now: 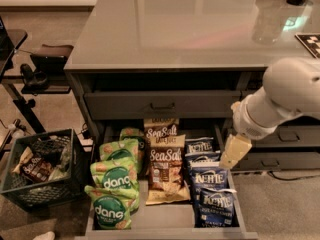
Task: Pick brown chip bag from middle drawer and place on counter
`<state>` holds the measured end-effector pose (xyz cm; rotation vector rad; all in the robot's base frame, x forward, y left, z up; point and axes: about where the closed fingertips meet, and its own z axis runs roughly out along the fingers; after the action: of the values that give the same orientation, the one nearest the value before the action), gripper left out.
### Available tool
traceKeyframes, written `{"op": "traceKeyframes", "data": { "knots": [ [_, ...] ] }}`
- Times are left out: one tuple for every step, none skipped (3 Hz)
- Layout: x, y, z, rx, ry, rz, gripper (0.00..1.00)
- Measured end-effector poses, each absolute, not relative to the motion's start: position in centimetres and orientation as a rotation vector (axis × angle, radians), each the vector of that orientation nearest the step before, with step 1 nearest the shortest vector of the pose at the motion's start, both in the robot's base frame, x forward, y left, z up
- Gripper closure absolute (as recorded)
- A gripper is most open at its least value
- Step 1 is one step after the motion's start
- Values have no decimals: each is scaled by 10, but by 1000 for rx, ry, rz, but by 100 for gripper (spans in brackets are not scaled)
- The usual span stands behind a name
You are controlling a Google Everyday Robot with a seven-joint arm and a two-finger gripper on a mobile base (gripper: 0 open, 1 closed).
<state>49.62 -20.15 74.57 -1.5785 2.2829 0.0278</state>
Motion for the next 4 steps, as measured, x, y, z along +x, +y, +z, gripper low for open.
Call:
{"op": "traceKeyframes", "data": {
  "knots": [
    [495, -202, 747, -1587, 2283, 29, 0],
    [494, -191, 732, -1565, 2238, 89, 0],
    [504, -166, 700, -1533, 2105, 215, 0],
    [522, -147, 680, -1509, 1935, 286, 0]
  ]
}}
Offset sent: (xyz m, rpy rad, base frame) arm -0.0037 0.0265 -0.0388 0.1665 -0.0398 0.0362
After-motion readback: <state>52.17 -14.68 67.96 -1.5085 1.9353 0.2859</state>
